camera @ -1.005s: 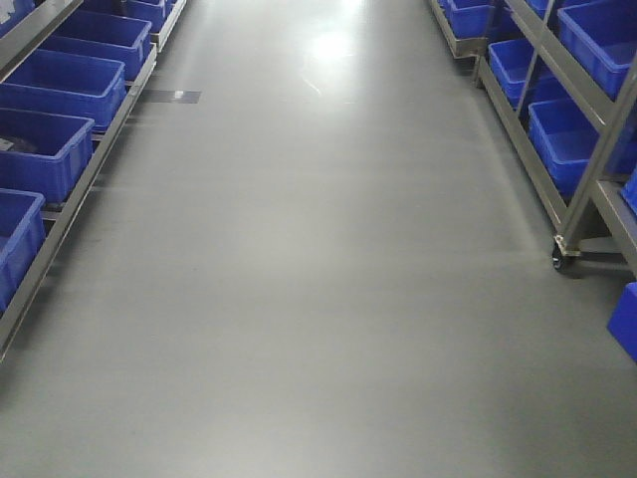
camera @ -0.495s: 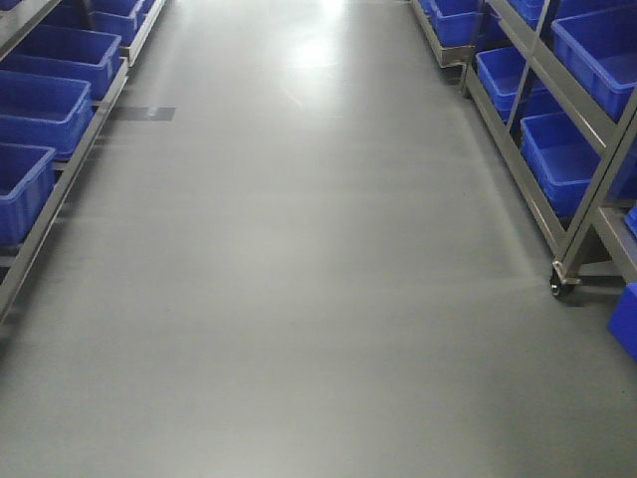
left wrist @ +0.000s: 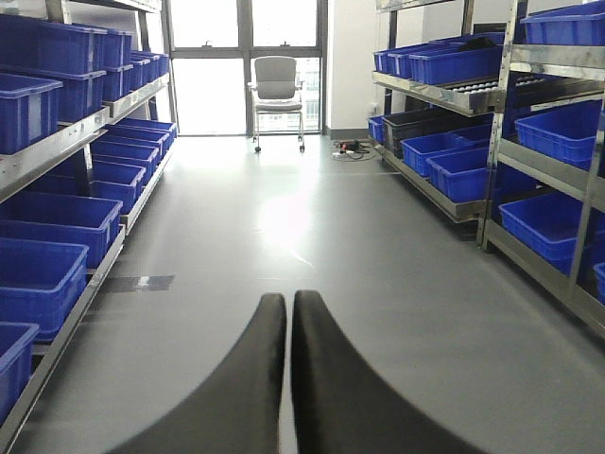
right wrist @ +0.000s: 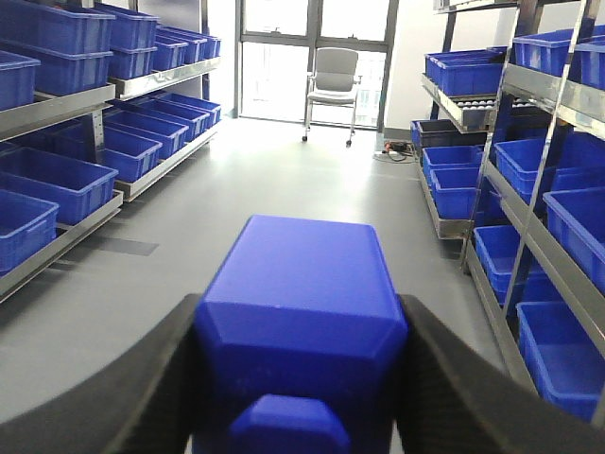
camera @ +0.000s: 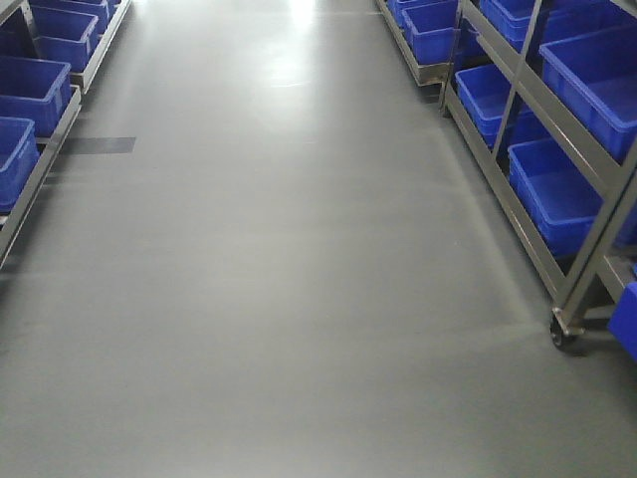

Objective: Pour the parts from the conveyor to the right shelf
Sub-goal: 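Turn and drive down the aisle between the blue-bin shelves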

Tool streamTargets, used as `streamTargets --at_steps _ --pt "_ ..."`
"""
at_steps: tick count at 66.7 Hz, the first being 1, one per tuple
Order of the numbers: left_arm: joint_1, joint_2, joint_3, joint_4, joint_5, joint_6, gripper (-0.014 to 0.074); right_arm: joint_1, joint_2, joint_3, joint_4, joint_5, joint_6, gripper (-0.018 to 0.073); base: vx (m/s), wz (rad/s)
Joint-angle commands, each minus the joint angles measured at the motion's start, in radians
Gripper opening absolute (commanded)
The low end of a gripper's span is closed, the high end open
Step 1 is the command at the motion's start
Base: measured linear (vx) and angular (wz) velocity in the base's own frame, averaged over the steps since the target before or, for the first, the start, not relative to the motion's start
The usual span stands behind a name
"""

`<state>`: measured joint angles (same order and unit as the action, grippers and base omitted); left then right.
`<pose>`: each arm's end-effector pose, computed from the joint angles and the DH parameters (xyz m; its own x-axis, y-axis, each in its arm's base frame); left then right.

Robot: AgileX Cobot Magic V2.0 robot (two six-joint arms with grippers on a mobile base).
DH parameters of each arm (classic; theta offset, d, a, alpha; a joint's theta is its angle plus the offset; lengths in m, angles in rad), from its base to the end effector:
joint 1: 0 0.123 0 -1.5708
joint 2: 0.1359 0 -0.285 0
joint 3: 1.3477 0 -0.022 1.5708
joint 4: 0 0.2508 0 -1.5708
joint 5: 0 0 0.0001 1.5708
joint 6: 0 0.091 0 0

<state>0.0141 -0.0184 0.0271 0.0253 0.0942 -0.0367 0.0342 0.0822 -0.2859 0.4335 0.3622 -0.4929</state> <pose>0.0562 0.0010 0.1965 -0.0155 -0.0117 -0.9998 -0.0167 0.9998 -0.0115 0.0451 0.0151 0.2740 -0.0247 -0.0843 -0.9961 -0.1852 0.9796 -0.0783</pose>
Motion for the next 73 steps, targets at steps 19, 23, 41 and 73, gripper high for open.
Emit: streamTargets --at_steps 19,23,41,73 --pt "0.002 -0.005 -0.026 -0.006 -0.072 -0.007 -0.0006 -0.007 0.014 -0.025 0.006 -0.078 -0.006 -0.0008 0.59 0.03" --pt "0.002 -0.005 -0.026 -0.006 -0.072 -0.007 -0.0006 -0.007 0.014 -0.025 0.006 -0.078 -0.006 -0.0008 0.63 0.08" --pt "0.002 -0.005 -0.026 -0.006 -0.072 -0.007 -0.0006 -0.007 0.014 -0.025 0.006 -0.078 -0.006 -0.0008 0.61 0.1" --pt "0.002 -0.005 -0.026 -0.006 -0.072 -0.007 -0.0006 -0.007 0.014 -0.025 0.006 -0.078 -0.006 -0.0008 0.6 0.02"
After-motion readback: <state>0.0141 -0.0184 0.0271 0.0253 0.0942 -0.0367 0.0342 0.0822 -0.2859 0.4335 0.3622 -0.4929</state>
